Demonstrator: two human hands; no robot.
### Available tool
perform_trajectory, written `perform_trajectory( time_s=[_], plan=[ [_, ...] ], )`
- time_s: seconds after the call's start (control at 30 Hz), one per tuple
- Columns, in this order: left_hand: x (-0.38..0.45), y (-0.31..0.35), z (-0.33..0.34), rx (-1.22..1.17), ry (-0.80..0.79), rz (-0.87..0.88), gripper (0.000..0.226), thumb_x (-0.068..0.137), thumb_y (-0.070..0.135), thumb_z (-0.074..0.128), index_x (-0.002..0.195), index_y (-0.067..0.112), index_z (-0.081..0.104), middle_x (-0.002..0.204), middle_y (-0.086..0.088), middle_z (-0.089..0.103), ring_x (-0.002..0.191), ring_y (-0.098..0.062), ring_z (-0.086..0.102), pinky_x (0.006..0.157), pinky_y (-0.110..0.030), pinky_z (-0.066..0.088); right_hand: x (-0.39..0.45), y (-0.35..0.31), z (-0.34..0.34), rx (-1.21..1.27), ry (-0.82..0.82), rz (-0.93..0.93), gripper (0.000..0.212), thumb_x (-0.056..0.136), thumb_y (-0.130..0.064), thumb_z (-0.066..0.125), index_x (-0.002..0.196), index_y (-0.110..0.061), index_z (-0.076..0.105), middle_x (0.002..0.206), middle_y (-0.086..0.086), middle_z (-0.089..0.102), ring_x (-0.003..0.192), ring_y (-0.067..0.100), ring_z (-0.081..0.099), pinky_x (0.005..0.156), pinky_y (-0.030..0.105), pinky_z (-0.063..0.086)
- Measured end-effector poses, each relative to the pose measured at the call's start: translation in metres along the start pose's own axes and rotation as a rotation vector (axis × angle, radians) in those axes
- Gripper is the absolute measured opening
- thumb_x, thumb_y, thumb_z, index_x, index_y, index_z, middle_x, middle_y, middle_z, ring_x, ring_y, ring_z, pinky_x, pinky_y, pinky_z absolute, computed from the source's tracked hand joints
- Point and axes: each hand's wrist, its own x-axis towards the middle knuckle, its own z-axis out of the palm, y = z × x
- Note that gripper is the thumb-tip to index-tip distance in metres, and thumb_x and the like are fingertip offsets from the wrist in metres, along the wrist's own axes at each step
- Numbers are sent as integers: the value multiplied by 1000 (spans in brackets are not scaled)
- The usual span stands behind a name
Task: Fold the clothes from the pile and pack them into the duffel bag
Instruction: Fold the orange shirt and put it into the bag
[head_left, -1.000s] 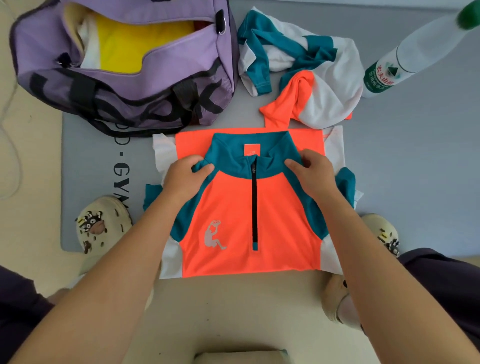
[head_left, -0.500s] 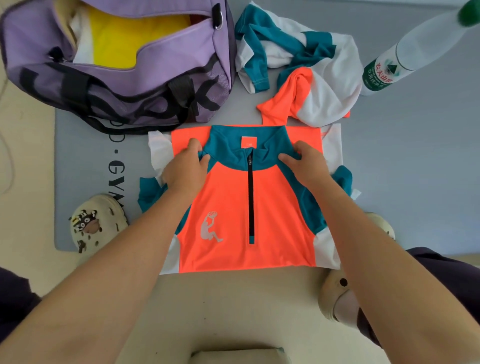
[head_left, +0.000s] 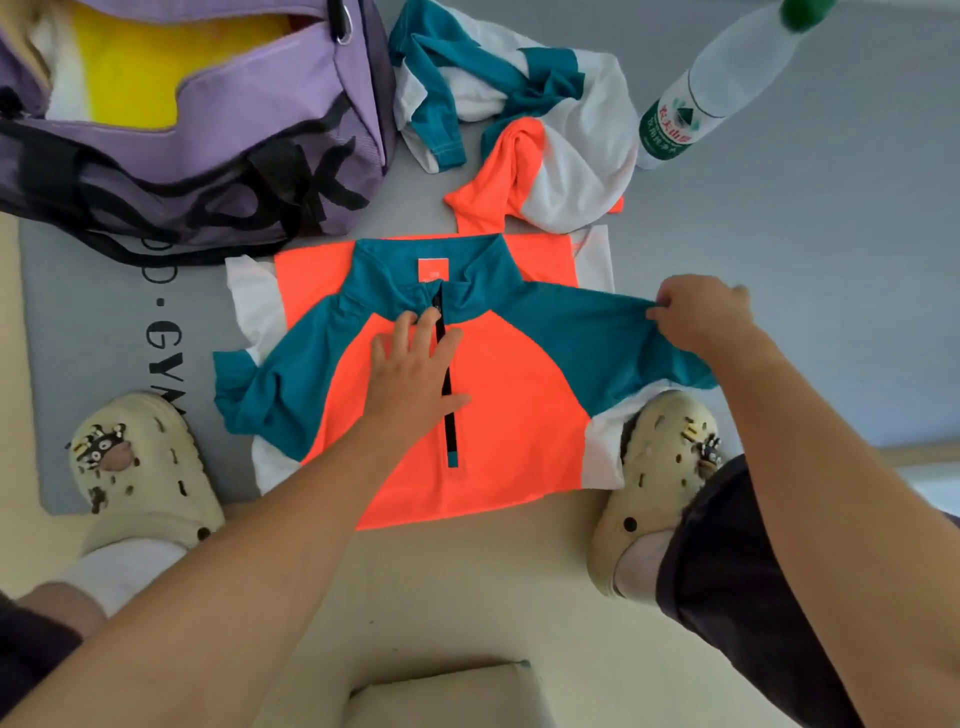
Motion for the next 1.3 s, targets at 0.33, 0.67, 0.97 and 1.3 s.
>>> perform_trajectory(
  time_s=[0.33,0.67,0.97,1.3],
  plan=[
    [-11,9,7,-36,-106,-17,109,71,63,73,155,20,18,163,-12,2,150,-36,-1,116,-58,18,-80,-32,70,757,12,187,22,87,-25,60,88,-5,51,72,7,56,67,26,53,65,34,41],
    [-12,10,4,-50,-171,-39,115,69,61,76,156,23,10,163,-7,-9,150,-31,-10,117,-60,14,-135,-29,127,1234,-273,292,21,96,-18,57,79,-11,48,71,12,57,45,26,63,40,31,48],
    [-14,5,3,-85,-157,-33,114,69,60,77,156,27,10,164,-3,-9,150,-27,-11,117,-61,12,-129,14,101,985,-370,215,23,91,-30,63,82,-12,52,50,9,64,41,22,63,40,25,47],
    [-27,-24,-21,-413,-52,-43,70,81,30,75,143,16,45,155,-12,31,144,-29,26,115,-41,26,-120,-67,76,512,147,-65,25,89,-21,58,108,-7,49,101,12,56,93,33,56,69,39,44]
  ],
)
